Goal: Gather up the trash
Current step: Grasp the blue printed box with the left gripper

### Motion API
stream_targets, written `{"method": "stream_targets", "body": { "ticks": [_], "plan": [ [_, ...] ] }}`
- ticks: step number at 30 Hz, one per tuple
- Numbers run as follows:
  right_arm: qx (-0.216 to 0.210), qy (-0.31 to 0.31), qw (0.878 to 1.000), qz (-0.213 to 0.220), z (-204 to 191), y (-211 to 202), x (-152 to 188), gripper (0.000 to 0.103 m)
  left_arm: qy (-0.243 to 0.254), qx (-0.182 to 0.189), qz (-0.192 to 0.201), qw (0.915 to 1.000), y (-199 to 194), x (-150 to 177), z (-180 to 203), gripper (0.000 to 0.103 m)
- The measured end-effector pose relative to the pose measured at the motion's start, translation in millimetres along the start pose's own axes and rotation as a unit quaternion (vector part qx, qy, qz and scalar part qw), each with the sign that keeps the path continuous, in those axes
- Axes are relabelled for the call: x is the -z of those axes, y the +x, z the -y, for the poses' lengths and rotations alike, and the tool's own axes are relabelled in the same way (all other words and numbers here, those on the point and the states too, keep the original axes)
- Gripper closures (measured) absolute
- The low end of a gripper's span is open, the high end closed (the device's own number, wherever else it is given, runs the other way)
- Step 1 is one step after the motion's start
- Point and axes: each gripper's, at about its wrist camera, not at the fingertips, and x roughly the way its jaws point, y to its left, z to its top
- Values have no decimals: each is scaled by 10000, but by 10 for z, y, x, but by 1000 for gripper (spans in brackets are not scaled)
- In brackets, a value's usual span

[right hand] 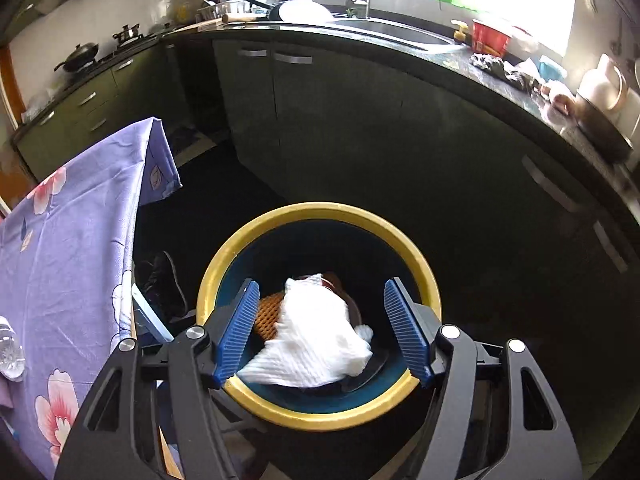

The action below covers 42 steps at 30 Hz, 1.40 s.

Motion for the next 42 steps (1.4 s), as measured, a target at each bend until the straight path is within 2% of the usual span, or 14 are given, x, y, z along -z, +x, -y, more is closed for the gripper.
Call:
{"method": "stream_targets", "body": {
  "ticks": [9, 17, 23, 27, 30, 33, 38, 40, 42],
  "plan": [
    [-384, -227, 9989, 161, -145, -141, 44, 37, 127, 36, -367, 9992, 208, 17, 81, 7],
    [-576, -431, 9973, 120, -405, -160, 103, 37, 271, 46, -791, 9965, 474, 77, 179, 7],
    [-636, -494, 9967, 76, -440, -124, 136, 37, 720, 218, -1241, 9894, 660, 48, 262, 7],
    [-676, -506, 9964, 56, -434, -116, 152, 37, 785, 252, -1493, 9854, 671, 16, 255, 7],
    [-738, -549, 9958, 37, -443, -102, 157, 37, 566, 215, -1592, 9854, 545, -26, 135, 7],
    [-786, -593, 9951, 25, -475, -87, 159, 37, 187, -26, -1773, 9840, 408, -16, -42, 7],
    [-886, -697, 9936, 10, -559, -61, 144, 37, -690, -755, -2167, 9709, 213, 199, -410, 7],
    [-954, -719, 9928, 21, -593, -57, 145, 37, -1215, -936, -2128, 9650, 136, 298, -542, 7],
    [-1069, -726, 9916, 33, -638, -56, 165, 37, -1605, -954, -2019, 9615, 84, 378, -588, 7]
  ]
}}
